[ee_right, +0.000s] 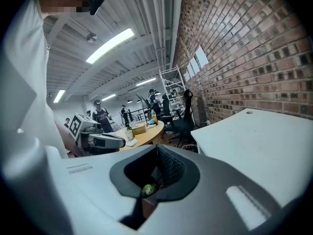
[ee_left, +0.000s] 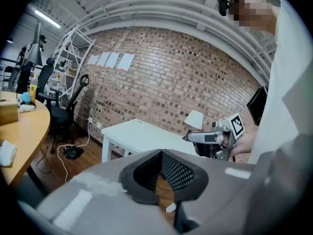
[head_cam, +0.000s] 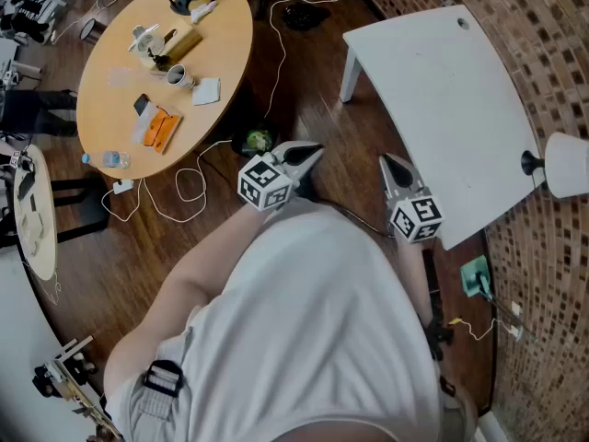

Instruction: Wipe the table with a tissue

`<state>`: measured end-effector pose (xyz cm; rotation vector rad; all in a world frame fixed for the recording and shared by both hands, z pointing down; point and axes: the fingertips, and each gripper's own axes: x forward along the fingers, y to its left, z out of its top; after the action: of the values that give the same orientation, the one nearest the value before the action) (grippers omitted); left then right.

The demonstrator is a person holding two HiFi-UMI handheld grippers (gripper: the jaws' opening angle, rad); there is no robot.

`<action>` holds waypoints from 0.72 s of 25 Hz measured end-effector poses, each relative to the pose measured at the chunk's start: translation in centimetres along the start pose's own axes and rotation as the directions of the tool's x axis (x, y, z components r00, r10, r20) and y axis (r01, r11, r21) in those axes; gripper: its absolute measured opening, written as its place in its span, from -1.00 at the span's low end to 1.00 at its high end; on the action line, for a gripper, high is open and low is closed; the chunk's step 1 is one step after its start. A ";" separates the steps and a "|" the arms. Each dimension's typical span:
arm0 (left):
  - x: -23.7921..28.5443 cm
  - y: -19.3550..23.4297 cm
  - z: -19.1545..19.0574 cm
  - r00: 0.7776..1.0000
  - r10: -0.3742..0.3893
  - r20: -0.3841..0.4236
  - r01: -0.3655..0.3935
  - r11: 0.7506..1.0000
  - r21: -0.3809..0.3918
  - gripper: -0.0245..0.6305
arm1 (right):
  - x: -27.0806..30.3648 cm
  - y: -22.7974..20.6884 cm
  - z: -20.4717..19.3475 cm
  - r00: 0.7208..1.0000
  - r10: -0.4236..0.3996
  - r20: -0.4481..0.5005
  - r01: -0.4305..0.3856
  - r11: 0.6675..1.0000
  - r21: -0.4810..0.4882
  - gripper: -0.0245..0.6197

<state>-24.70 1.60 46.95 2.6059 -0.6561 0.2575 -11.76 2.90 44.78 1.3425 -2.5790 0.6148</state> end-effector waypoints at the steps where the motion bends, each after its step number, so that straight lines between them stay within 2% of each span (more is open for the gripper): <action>1: -0.5 1.5 0.6 1.000 0.005 0.010 -0.005 1.000 -0.003 -0.91 | 1.3 0.2 0.5 1.000 -0.003 -0.002 0.003 1.000 0.000 -0.90; 10: -4.1 14.2 3.3 0.995 0.090 0.052 -0.086 0.993 -0.077 -0.91 | 12.6 1.9 4.3 0.999 0.034 -0.043 -0.035 0.999 -0.015 -0.90; 15: -5.6 18.7 4.2 0.990 0.120 0.068 -0.115 0.990 -0.084 -0.91 | 18.3 2.8 6.4 0.994 0.067 -0.091 -0.072 0.996 -0.049 -0.90; 18: -7.5 21.2 3.1 0.983 0.173 0.056 -0.167 0.981 -0.103 -0.91 | 21.4 4.0 6.5 0.989 0.101 -0.109 -0.107 0.993 -0.053 -0.90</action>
<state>-41.31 -13.59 49.91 2.4764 -0.8938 0.1890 -27.20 -13.77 44.89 1.1318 -2.5726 0.6045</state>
